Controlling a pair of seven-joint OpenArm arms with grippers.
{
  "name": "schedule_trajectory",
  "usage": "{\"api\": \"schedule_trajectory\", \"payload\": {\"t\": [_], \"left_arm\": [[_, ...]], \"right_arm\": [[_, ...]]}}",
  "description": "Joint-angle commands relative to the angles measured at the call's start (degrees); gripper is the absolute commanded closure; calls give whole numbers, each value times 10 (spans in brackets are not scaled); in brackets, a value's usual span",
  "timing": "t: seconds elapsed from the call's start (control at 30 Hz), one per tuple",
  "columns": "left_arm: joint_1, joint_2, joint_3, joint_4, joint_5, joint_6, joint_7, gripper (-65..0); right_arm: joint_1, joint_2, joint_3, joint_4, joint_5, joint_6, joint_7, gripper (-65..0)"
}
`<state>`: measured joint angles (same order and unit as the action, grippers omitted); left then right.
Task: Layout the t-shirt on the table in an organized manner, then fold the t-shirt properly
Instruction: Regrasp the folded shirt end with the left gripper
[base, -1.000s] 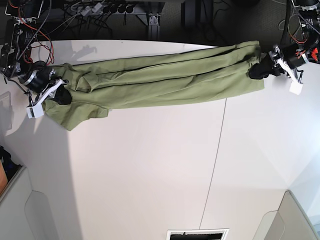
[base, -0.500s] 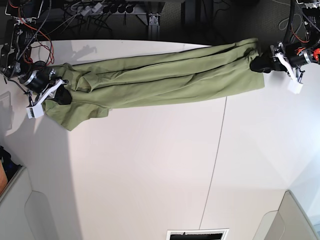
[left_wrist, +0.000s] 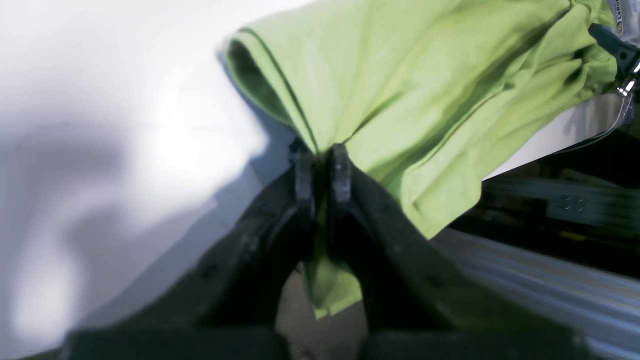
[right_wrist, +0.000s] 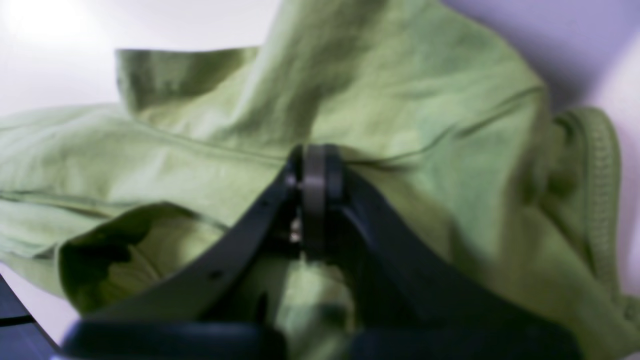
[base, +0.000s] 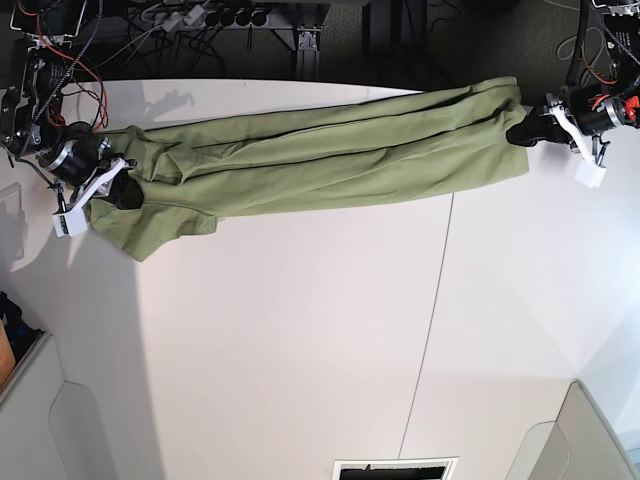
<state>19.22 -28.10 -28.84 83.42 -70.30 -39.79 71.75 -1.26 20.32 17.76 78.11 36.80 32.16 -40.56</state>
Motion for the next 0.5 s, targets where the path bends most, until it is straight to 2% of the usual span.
{"api": "schedule_trajectory", "payload": {"t": [0.0,0.17,0.33,0.47], "left_arm": [[-3,-15,-3,27,-16,-2,-5,0],[-3,-36,-3,130,-14,-2,3,0],[-3,-57,2,185,-26,-2,3,0],[-3,-62,52,241,-29,-2,0,0]], "right_arm": [[6,8,2,3,-8,-3,-12,0],[18,8,2,3,-8,-3,-12,0],[31,7,2,3,-8,-4,-13,0],[38,8,2,3,-8,-4,-12,0]]}}
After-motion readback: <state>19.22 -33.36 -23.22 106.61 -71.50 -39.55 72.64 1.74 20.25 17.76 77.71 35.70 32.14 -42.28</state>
